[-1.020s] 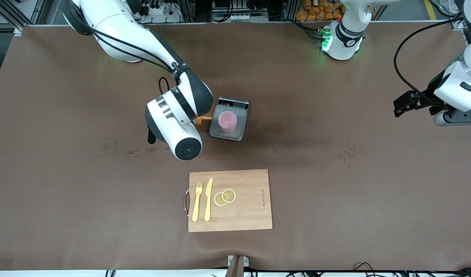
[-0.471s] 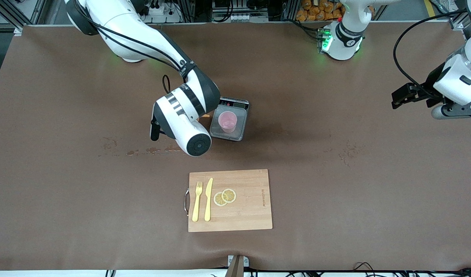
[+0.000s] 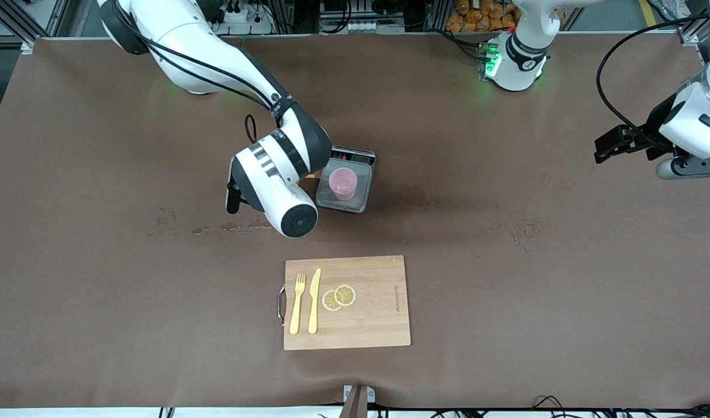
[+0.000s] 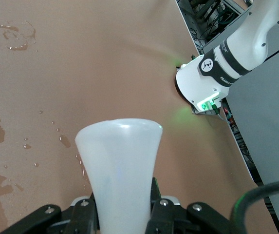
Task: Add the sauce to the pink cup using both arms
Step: 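Carry the sauce bottle back from the cup with the right gripper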
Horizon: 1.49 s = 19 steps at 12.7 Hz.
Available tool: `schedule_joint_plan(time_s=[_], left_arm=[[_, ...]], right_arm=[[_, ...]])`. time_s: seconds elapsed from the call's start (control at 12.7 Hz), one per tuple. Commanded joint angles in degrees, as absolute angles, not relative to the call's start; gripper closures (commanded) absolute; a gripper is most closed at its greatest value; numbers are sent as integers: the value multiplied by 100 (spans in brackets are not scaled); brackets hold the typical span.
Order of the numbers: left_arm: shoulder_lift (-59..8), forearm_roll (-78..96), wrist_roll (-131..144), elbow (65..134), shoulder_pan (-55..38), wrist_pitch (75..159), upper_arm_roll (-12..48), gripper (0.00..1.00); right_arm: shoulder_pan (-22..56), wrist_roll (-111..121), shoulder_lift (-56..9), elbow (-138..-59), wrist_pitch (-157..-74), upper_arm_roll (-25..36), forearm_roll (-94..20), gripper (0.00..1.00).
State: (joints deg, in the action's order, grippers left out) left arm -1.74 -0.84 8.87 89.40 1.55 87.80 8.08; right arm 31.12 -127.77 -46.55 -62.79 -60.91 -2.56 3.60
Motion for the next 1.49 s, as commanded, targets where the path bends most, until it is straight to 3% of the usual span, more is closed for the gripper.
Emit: schedule_joint_plan(time_s=[0.0, 0.55, 1.41], left_arm=[[-18, 0, 774, 9079, 185, 8754, 800, 0], [-35, -9, 782, 9079, 176, 8771, 809, 0], [-62, -26, 782, 9079, 167, 8798, 817, 0]], right_arm=[[2927, -12744, -4606, -6258, -6265, -316, 317, 61], [2655, -11867, -4527, -6301, -7233, -308, -623, 64], [565, -8880, -4184, -6363, -6637, -316, -2626, 62]])
